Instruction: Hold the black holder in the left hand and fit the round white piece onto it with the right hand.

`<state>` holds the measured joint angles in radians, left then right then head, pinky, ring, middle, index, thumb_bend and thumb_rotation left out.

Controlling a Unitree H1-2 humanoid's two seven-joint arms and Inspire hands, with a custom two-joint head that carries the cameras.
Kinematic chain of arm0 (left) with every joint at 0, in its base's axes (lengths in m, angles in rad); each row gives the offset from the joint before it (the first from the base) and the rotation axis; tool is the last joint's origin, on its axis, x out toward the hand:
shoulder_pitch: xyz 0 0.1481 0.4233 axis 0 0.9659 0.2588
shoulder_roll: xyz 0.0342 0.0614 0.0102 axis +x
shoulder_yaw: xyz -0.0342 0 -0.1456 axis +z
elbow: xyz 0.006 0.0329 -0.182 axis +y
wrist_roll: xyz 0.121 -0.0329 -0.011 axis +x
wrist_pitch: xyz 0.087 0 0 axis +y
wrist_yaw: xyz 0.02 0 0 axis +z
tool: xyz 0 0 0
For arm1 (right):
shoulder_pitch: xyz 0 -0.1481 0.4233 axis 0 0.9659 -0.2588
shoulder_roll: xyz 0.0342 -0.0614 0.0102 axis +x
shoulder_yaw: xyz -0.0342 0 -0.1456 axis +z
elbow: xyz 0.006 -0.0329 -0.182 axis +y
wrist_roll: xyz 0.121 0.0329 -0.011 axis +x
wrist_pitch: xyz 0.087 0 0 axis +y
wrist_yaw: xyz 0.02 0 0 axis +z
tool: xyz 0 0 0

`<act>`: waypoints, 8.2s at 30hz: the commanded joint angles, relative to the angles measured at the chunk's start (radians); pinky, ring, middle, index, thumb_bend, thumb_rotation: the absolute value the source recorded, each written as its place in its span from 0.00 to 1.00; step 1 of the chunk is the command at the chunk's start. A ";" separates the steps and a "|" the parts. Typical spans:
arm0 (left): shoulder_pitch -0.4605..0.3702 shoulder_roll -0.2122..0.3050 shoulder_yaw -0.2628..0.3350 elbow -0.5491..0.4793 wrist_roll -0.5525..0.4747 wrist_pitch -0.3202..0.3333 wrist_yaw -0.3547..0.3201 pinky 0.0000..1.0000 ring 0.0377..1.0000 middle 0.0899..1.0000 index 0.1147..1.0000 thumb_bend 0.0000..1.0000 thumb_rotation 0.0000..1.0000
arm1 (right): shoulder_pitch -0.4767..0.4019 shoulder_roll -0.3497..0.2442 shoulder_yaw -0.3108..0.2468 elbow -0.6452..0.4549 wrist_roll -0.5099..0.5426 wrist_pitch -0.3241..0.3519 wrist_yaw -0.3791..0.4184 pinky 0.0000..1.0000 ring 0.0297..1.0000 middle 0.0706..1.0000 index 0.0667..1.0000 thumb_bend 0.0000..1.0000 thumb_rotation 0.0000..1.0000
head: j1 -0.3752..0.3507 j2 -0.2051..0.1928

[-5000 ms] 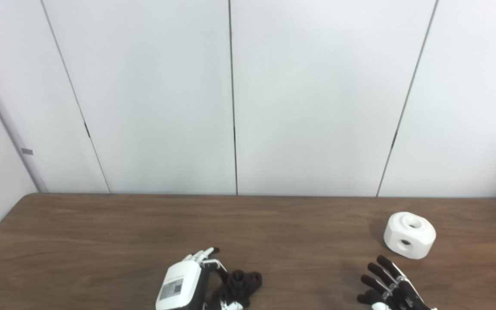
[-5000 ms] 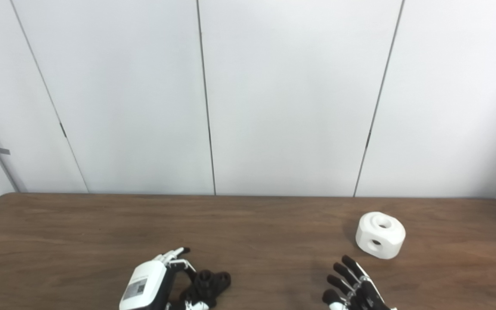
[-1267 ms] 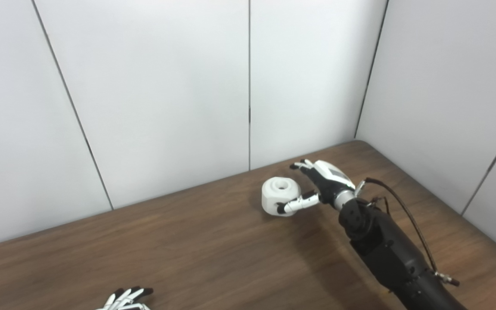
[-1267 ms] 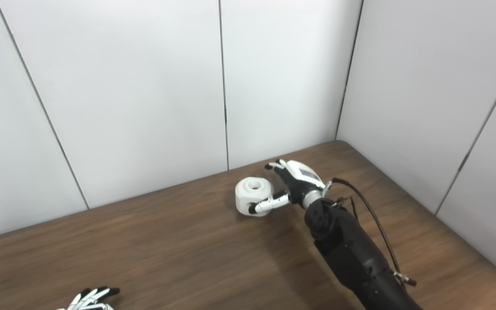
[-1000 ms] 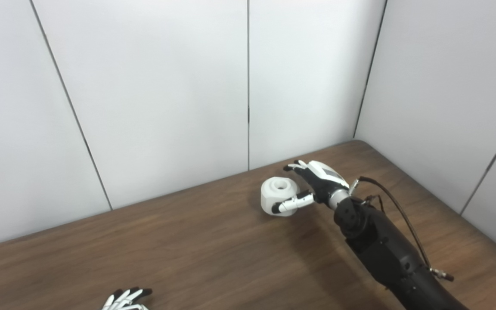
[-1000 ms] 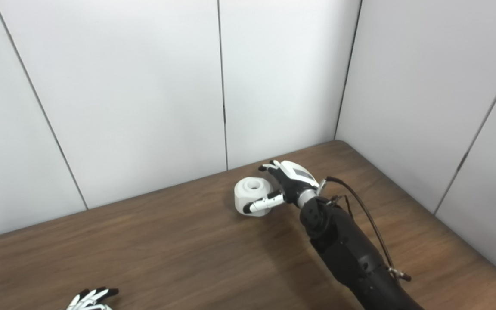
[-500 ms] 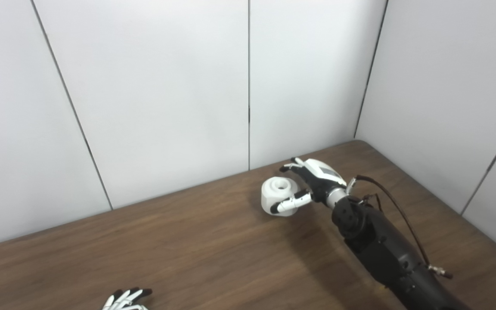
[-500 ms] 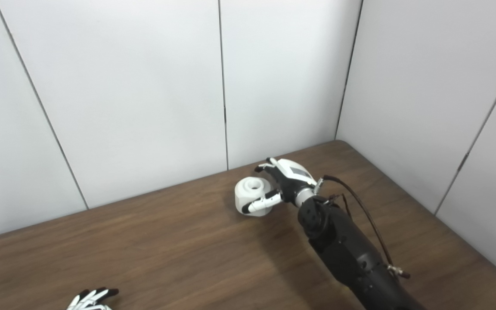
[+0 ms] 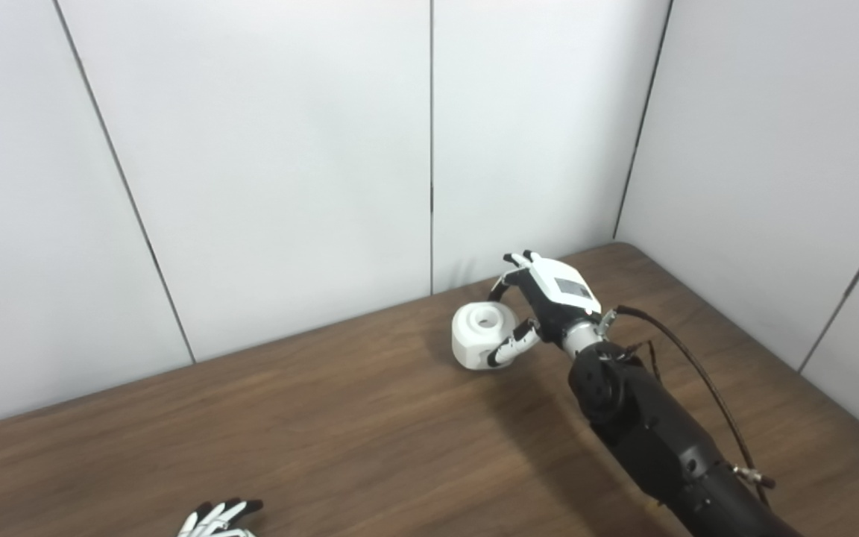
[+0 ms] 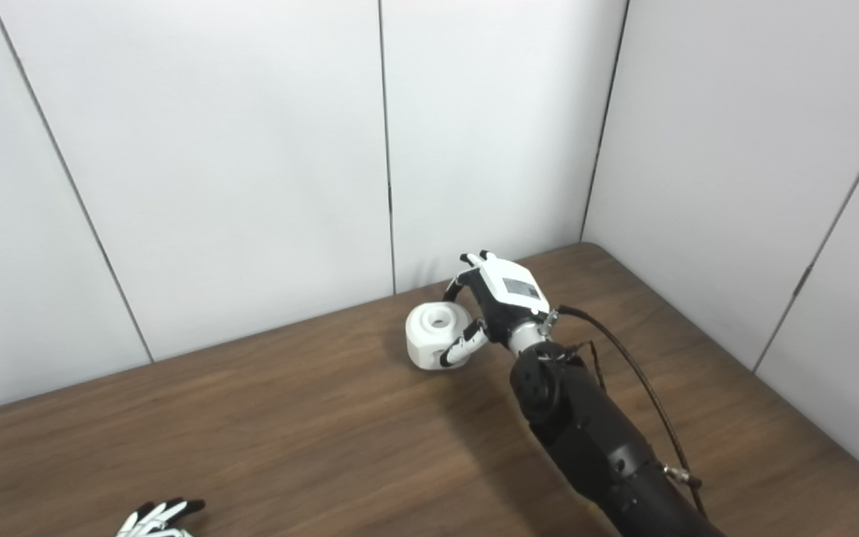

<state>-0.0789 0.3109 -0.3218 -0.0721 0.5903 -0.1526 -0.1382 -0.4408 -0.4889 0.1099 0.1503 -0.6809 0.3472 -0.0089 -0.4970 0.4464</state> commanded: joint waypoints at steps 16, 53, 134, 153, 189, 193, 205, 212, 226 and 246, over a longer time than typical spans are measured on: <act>-0.001 0.004 -0.001 -0.023 0.010 0.017 -0.027 1.00 0.94 0.88 0.41 0.51 0.05 | 0.000 -0.021 -0.001 -0.201 -0.016 -0.024 0.036 0.87 1.00 0.94 0.44 0.51 0.14 | 0.035 0.039; -0.019 -0.081 -0.024 -0.082 0.130 0.134 -0.028 1.00 0.93 0.87 0.42 0.51 0.05 | 0.184 0.238 0.141 -0.720 0.000 -0.094 0.272 0.82 1.00 0.96 0.44 0.51 0.14 | 0.298 0.148; 0.017 -0.177 -0.051 -0.164 0.203 0.203 -0.018 1.00 0.92 0.87 0.42 0.51 0.05 | 0.397 0.410 0.170 -0.860 -0.420 -0.187 0.425 0.92 1.00 0.95 0.44 0.51 0.14 | 0.432 0.220; 0.008 -0.193 -0.051 -0.168 0.223 0.224 -0.025 1.00 0.91 0.87 0.41 0.51 0.05 | 0.419 0.433 0.168 -0.889 -0.361 -0.188 0.476 1.00 1.00 0.97 0.44 0.51 0.14 | 0.453 0.236; 0.023 -0.189 -0.058 -0.194 0.220 0.243 -0.028 1.00 0.91 0.86 0.42 0.52 0.05 | 0.436 0.448 0.159 -0.779 -0.629 -0.275 0.341 0.95 1.00 0.98 0.44 0.52 0.13 | 0.435 0.239; 0.024 -0.188 -0.058 -0.193 0.221 0.241 -0.027 1.00 0.91 0.86 0.42 0.52 0.05 | 0.439 0.448 0.156 -0.775 -0.647 -0.291 0.329 0.97 1.00 0.98 0.44 0.52 0.13 | 0.436 0.244; 0.017 -0.196 -0.060 -0.180 0.226 0.239 -0.021 0.99 0.91 0.86 0.42 0.51 0.05 | 0.447 0.450 0.147 -0.805 -0.599 -0.311 0.347 0.95 1.00 0.97 0.44 0.52 0.13 | 0.456 0.241; 0.017 -0.204 -0.067 -0.180 0.240 0.253 -0.026 0.99 0.91 0.87 0.42 0.51 0.05 | 0.446 0.472 0.165 -0.846 -0.594 -0.315 0.407 0.98 1.00 0.97 0.44 0.51 0.14 | 0.471 0.237; 0.017 -0.222 -0.085 -0.181 0.259 0.271 -0.021 1.00 0.91 0.86 0.41 0.51 0.05 | 0.413 0.501 0.192 -0.853 -0.619 -0.337 0.513 0.92 1.00 0.95 0.44 0.52 0.13 | 0.497 0.230; 0.023 -0.219 -0.085 -0.187 0.262 0.272 -0.017 0.98 0.91 0.87 0.41 0.51 0.05 | 0.419 0.485 0.142 -0.860 -0.599 -0.321 0.549 0.95 1.00 0.95 0.44 0.52 0.13 | 0.474 0.230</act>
<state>-0.0373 0.1049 -0.4053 -0.2207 0.8544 0.1335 -0.1712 -0.0097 -0.0058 0.2631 -0.6787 -1.2953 0.0319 0.5445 -0.0230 0.6750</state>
